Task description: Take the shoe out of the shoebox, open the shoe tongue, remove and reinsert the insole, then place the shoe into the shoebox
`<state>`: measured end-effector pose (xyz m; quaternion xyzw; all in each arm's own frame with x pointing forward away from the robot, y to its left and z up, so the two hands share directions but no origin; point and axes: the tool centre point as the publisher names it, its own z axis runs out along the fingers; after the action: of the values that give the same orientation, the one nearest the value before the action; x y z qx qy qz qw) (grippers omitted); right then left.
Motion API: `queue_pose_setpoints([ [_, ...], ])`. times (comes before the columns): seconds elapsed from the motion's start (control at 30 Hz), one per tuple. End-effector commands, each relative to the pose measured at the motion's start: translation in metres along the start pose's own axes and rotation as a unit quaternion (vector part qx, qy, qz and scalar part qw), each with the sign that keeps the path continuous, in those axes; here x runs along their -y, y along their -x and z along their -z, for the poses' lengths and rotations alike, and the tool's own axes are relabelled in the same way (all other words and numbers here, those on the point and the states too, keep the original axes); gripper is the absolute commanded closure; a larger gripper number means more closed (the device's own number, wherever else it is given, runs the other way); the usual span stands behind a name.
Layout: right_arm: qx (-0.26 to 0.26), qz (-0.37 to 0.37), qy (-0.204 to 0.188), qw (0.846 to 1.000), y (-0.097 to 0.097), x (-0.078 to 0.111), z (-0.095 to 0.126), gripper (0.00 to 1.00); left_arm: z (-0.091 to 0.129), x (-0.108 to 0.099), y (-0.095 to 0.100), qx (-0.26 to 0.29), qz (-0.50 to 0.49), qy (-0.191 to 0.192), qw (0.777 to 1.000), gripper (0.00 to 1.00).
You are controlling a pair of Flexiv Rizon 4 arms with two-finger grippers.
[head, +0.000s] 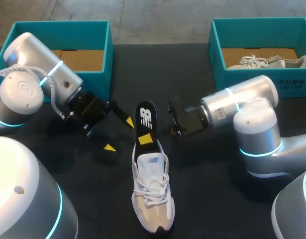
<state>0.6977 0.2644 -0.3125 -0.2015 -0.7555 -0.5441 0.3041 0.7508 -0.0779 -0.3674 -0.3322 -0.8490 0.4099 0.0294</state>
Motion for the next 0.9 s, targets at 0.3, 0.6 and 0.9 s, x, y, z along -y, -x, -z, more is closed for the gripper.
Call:
queue_pose_setpoints([
  [0.3,-0.004,-0.010,-0.007,1.000,-0.002,0.015,-0.005,1.00,-0.001,0.000,0.001,-0.001,0.000,0.002,1.000,0.00],
  [0.6,-0.009,-0.011,-0.011,1.000,-0.006,0.025,-0.009,1.00,-0.001,0.000,0.001,-0.001,0.000,0.002,1.000,0.00],
  [0.9,-0.017,-0.022,-0.020,0.999,-0.009,0.035,-0.017,1.00,-0.001,0.000,0.001,-0.001,0.000,0.002,1.000,0.00],
])
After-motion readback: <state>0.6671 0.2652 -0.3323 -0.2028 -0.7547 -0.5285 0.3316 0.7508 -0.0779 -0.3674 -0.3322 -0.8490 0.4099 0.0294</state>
